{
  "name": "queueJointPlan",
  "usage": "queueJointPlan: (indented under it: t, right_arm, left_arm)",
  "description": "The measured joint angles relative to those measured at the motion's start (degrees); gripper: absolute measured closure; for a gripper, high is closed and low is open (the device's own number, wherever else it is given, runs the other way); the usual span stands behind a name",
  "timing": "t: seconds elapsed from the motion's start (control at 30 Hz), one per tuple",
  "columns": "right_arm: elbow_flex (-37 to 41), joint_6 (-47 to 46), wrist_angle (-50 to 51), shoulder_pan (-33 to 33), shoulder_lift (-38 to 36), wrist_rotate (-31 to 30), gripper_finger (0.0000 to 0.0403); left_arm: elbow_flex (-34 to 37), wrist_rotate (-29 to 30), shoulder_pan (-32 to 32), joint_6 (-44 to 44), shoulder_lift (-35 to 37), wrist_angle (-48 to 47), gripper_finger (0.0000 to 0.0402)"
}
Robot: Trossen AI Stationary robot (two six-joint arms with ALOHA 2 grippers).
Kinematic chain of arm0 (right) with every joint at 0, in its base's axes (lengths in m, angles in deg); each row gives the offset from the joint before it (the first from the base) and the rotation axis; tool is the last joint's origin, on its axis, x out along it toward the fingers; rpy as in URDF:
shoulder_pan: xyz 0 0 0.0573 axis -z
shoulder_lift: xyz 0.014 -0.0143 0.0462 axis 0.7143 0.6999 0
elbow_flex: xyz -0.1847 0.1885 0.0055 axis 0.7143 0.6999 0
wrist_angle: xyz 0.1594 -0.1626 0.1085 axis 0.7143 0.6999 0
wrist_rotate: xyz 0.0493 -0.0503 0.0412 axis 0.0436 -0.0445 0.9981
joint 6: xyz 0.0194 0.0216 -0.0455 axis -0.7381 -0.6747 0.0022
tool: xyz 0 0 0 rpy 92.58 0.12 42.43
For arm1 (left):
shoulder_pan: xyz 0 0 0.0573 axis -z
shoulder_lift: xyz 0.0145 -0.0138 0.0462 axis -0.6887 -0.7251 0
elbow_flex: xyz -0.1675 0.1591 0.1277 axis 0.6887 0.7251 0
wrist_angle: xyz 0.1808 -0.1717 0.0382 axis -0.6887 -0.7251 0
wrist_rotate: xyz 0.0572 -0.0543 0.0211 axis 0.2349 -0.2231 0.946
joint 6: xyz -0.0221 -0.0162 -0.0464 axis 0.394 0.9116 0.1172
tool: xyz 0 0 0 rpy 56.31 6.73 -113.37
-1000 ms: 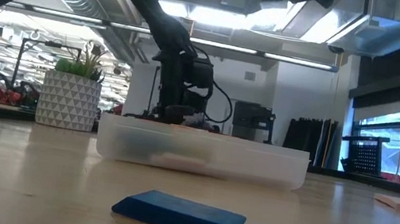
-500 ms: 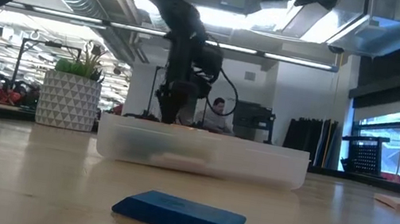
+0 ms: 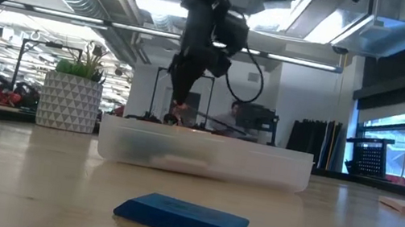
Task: Pack school essentials
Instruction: Put the black pencil into the supply box
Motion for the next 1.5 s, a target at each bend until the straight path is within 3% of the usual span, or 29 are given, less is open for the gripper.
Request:
queueJointPlan:
  t: [0.3,0.73,1.03,1.5]
  right_arm:
    - [0.0,0.11,-0.09,-2.37,-3.6,0.02,0.0286]
    - [0.0,1.28,4.73,-6.52,-3.82,0.13,0.0286]
    - [0.0,2.14,4.92,-9.01,-3.8,7.79,0.0286]
    - [0.0,1.64,4.52,-11.91,-3.8,8.02,0.0286]
  left_arm:
    - [-6.82,1.74,8.69,9.52,1.27,-7.02,0.0389]
    - [-7.06,1.28,25.83,28.73,7.94,-8.73,0.0388]
    - [-6.85,1.82,35.84,38.99,7.37,-7.76,0.0388]
    - [8.74,1.96,39.28,37.91,7.3,4.54,0.0388]
